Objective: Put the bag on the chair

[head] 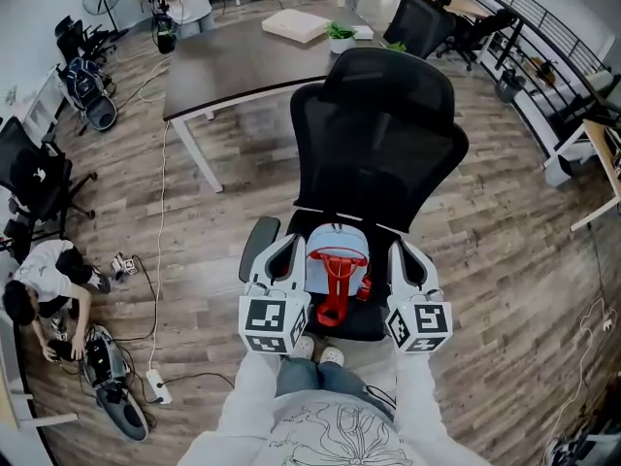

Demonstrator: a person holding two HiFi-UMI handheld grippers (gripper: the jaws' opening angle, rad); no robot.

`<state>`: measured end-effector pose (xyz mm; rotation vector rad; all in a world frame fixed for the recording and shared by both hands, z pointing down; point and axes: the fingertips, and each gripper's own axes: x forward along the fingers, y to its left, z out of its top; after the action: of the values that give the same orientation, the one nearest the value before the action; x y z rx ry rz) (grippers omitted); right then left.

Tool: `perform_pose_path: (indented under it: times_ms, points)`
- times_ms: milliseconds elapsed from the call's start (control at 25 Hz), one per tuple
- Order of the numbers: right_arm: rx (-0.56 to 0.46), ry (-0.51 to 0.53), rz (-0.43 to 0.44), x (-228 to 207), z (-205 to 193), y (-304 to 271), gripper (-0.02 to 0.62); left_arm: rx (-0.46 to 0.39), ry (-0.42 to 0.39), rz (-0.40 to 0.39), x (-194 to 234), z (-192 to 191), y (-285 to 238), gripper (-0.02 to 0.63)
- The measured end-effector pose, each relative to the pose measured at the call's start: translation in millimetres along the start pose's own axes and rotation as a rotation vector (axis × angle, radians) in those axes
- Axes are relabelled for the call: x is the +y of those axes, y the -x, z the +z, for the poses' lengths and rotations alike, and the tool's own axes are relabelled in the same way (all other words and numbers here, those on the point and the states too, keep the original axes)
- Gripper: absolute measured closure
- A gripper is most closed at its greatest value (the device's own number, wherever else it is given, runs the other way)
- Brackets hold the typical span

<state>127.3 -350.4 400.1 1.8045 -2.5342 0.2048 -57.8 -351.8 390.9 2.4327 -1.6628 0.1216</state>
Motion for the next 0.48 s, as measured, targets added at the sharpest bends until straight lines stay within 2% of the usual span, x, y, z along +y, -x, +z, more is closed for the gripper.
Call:
perform_pose_path:
  times_ms: [160, 480]
  points:
    - [-0.034, 0.058, -0.004, 14, 20, 7, 0.574, -0.048, -0.063, 0.028, -2, 20, 12, 0.600]
    - [-0.064, 0.057, -0.018, 20, 37, 16, 0.581, -0.081, -0.066, 0.055, 0, 36, 22, 0.600]
